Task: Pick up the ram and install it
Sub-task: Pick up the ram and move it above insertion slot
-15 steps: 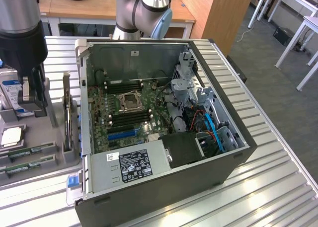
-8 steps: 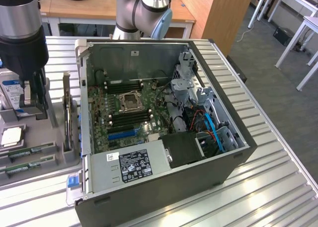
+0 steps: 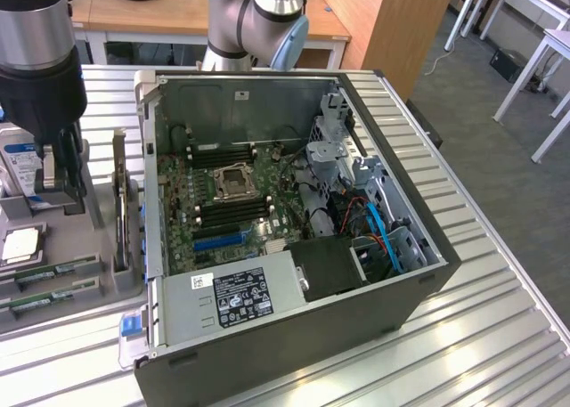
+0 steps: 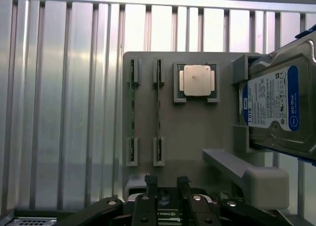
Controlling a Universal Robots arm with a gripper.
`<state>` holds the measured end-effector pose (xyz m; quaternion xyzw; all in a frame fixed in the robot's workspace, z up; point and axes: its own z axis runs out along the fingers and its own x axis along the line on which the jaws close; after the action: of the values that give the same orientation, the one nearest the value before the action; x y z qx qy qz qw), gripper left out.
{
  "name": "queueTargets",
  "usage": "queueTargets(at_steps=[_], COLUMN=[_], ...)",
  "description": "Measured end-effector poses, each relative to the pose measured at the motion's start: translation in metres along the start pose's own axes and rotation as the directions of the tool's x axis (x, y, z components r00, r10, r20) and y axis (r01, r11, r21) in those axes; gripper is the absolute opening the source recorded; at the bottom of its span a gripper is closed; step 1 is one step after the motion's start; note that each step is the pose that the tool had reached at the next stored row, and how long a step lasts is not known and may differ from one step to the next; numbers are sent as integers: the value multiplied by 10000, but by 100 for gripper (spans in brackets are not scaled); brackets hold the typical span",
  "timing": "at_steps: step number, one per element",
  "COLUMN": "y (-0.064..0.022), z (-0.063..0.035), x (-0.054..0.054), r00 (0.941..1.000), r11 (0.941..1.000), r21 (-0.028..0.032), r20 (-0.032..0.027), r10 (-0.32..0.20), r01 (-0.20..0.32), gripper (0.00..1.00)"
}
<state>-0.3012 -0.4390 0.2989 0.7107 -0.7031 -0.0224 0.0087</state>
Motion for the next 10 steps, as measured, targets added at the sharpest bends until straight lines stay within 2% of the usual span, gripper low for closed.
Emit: queueTargets(at_steps=[10], y=[118], z=[12], x=[-10], r00=[10000], r11=[10000], r21=[39], r20=[-4], r10=[-3], r01=[3], gripper=[30])
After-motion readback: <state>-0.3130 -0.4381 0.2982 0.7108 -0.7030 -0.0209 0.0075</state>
